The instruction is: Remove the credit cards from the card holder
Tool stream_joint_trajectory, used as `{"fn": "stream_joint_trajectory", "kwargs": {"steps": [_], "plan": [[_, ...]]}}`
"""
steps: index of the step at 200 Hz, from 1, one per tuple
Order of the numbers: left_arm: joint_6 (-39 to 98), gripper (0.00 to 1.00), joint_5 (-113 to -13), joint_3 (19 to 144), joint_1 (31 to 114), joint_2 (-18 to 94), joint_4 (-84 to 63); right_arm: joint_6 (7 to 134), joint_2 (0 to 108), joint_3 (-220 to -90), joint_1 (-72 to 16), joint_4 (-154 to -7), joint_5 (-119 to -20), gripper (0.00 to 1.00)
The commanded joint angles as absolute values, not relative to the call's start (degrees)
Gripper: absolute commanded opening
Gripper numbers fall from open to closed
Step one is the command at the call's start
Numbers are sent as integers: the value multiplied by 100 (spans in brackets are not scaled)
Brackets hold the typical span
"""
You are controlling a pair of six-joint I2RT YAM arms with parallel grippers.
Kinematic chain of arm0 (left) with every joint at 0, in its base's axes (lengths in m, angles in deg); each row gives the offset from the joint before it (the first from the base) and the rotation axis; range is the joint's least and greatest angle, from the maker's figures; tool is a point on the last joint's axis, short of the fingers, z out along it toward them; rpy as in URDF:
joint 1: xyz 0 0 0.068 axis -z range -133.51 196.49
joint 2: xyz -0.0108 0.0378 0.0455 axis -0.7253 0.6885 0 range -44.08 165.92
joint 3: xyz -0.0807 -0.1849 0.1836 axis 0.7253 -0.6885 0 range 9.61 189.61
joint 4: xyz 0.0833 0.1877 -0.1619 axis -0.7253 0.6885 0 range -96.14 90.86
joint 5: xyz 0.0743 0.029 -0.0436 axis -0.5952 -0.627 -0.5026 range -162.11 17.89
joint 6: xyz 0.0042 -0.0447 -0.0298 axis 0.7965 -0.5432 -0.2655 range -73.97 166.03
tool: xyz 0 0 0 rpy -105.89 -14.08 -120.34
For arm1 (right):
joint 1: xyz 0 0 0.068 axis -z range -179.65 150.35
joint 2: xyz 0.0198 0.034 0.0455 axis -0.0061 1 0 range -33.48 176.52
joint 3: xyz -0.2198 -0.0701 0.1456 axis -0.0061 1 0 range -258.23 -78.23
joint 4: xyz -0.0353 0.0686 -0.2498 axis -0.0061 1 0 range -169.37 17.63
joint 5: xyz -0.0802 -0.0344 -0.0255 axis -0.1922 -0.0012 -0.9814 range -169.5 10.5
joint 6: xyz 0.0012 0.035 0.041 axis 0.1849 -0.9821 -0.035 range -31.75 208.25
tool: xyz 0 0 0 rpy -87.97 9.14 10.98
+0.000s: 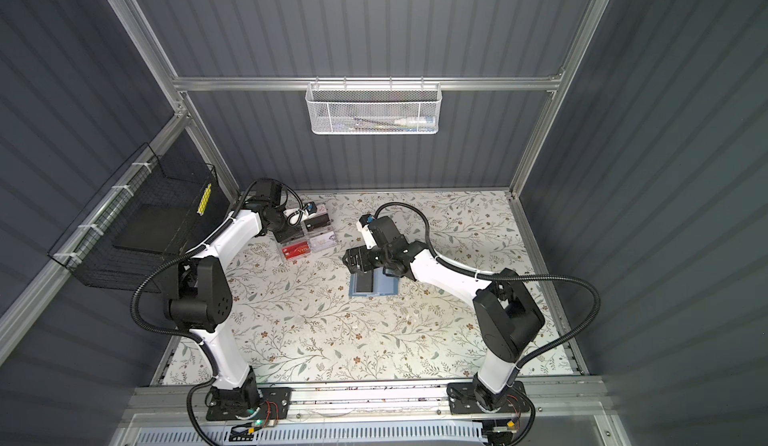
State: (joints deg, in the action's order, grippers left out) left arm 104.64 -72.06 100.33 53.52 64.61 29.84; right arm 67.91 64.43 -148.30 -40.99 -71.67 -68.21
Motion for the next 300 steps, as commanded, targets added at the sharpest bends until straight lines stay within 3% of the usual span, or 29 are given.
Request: {"fn": "stream_joint_trajectory", "kwargs": {"steps": [1, 300], "plan": [[10819, 0, -7062, 10264, 5317, 6645, 3164, 6834, 6443, -14784, -4131, -7193, -6773, 99], [11005, 0, -6889, 10338, 5225, 6491, 3203, 6803, 6474, -14766, -4166, -7230, -6720, 99]]}}
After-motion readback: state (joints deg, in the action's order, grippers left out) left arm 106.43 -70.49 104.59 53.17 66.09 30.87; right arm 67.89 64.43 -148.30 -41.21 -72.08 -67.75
